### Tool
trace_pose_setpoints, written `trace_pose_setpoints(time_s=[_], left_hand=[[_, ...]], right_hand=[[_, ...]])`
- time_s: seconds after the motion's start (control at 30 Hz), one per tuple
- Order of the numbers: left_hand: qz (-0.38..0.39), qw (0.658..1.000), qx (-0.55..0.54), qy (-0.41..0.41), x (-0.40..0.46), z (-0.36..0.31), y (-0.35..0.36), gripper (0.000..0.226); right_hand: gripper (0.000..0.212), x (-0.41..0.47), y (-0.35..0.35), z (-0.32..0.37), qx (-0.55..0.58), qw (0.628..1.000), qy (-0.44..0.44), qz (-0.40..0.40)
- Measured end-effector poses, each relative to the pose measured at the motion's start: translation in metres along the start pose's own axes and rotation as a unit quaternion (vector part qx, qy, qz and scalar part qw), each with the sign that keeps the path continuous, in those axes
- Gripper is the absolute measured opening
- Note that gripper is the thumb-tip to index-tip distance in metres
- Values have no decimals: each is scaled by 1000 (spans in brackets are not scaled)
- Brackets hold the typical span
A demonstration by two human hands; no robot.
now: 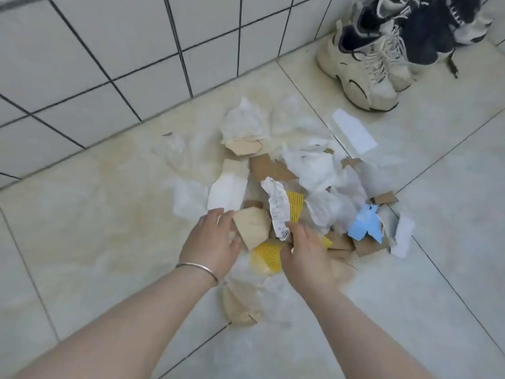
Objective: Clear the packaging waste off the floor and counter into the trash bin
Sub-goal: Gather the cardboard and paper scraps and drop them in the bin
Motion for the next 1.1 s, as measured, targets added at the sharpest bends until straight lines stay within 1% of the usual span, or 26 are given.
trace_pose_setpoints(time_s=[0.07,0.1,0.17,0.23,0.3,0.4,0.47,0.57,0.6,0.67,0.7,0.73,0.8,0.87,0.9,0.93,1.0,1.03,1.1], left_hand=[[-22,996,-73,-46,36,25,14,50],[-37,994,-85,-48,56,34,19,49],[-55,995,-77,-27,90,45,23,50],[-68,994,-86,-27,113,54,30,58],[-85,990,-101,-47,126,60,33,68],[-95,988,-103,-71,131,65,34,79],[-100,990,-74,-70,136,66,33,83],[-108,989,-68,-78,145,70,30,82],[-110,987,-83,-81,146,69,28,78],[-112,984,-106,-83,149,67,24,61],[-108,985,-109,-84,149,67,22,50],[-105,984,-114,-86,148,68,18,41],[-120,976,-156,-97,146,75,10,36],[-149,954,-228,-123,143,86,1,36],[-167,940,-264,-137,141,91,-2,36],[-181,925,-299,-147,139,96,-5,36],[-195,894,-371,-161,135,103,-7,34],[-197,878,-404,-164,133,104,-7,32],[-197,859,-444,-161,129,102,-8,29]], right_hand=[[48,29,23,-4,14,999,2,-29],[48,45,33,-5,4,999,7,-42],[49,72,50,-5,-20,997,8,-72],[56,86,64,-10,-51,993,24,-106],[64,92,66,-17,-76,985,61,-142],[70,92,65,-27,-84,982,116,-122],[64,93,63,-30,-86,981,117,-125],[44,94,57,-34,-47,979,127,-150],[36,94,52,-35,-27,977,127,-170],[15,91,37,-33,36,968,111,-221],[16,88,29,-32,87,963,109,-229],[21,85,23,-29,146,958,113,-221],[23,80,19,-17,252,947,110,-169],[26,79,27,5,280,954,68,-78],[25,82,37,16,252,966,43,-27],[23,85,48,24,187,982,17,18],[23,92,74,33,54,996,-16,72],[18,95,84,34,16,997,-15,75],[11,95,95,33,-21,998,7,52]])
Point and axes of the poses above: each hand's wrist, its own x-axis towards the middle knuckle, its own y-axis out of the palm, z = x × y, the point moved 7 cm from there along x, towards the middle knuckle, and after that the axes turned 5 degrees about -x, right-handed, at the moved point
